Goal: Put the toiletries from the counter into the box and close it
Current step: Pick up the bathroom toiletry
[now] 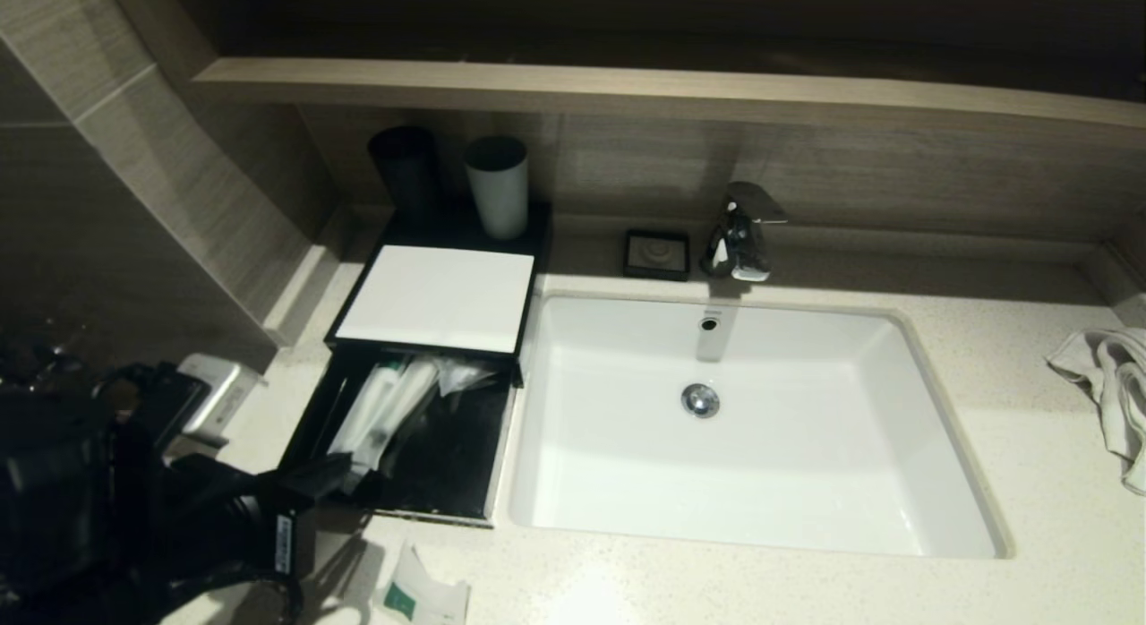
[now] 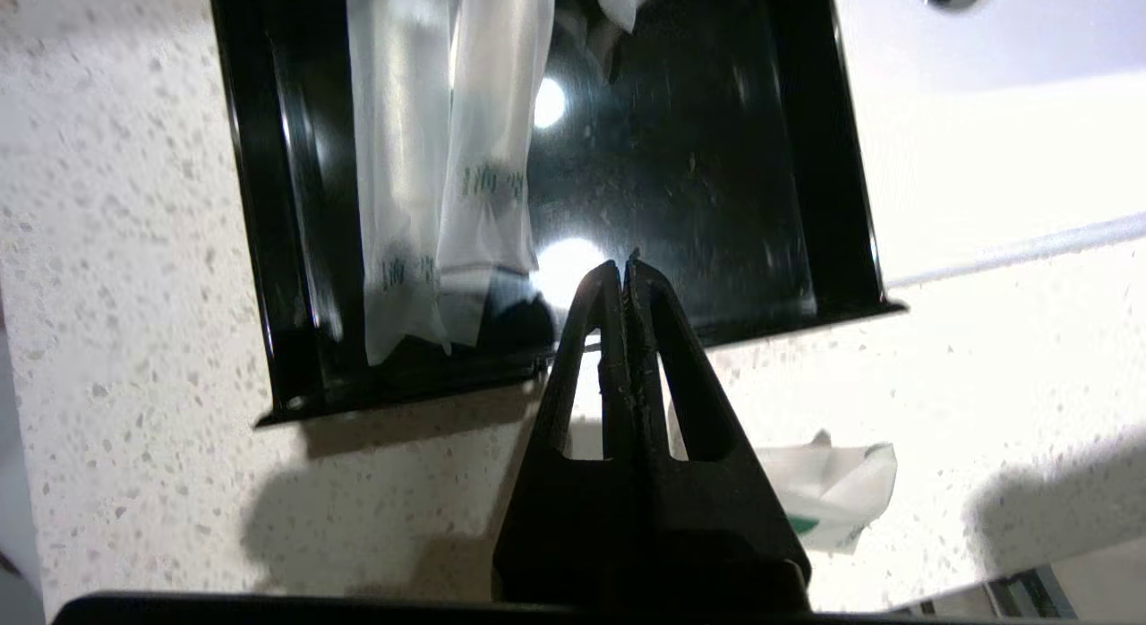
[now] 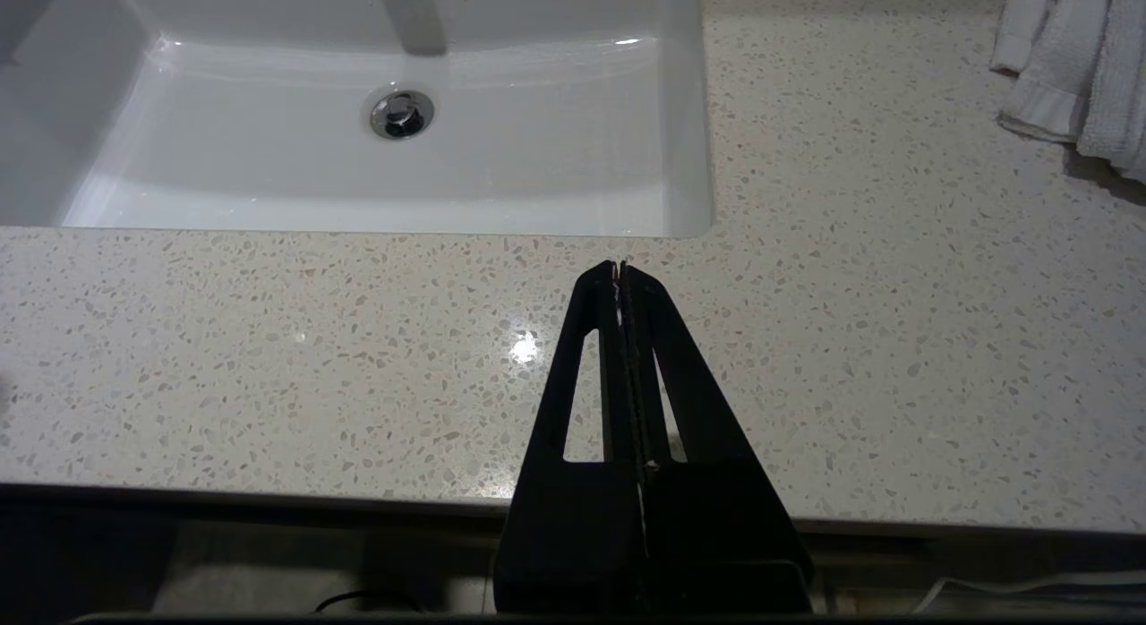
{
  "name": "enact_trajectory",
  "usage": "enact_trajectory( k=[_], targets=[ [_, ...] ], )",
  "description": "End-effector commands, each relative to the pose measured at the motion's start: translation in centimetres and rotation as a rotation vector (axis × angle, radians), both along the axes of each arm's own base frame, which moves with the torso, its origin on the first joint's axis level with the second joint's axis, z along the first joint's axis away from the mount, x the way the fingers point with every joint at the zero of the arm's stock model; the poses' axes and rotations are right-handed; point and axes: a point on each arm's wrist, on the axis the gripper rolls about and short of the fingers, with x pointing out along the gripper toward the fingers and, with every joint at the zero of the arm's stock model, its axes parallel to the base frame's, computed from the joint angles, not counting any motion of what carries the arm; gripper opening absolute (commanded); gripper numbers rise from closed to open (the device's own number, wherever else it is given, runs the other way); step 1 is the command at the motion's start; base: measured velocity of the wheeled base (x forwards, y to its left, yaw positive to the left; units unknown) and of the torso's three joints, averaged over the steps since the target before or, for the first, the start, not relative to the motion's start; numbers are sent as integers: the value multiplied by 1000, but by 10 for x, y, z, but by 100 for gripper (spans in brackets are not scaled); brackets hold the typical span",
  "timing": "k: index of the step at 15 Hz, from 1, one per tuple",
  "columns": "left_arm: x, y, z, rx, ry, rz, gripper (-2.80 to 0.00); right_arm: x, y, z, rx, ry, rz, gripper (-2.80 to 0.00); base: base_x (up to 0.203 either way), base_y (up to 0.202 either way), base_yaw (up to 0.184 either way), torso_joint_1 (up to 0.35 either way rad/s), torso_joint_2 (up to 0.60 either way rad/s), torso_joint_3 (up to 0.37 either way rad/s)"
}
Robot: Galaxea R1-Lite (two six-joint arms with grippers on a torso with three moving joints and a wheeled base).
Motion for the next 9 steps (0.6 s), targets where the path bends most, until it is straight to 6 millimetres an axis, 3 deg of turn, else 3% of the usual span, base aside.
enact_trajectory(
  k=[1,9],
  targets=[
    [-1,0,-3,11,37,-20,-280,0,0,0,-1,2,0,-280,0,0,0,0,0,0],
    [-13,0,-18,-47,176,-252,-280,0,0,0,-1,2,0,-280,0,0,0,0,0,0]
  ],
)
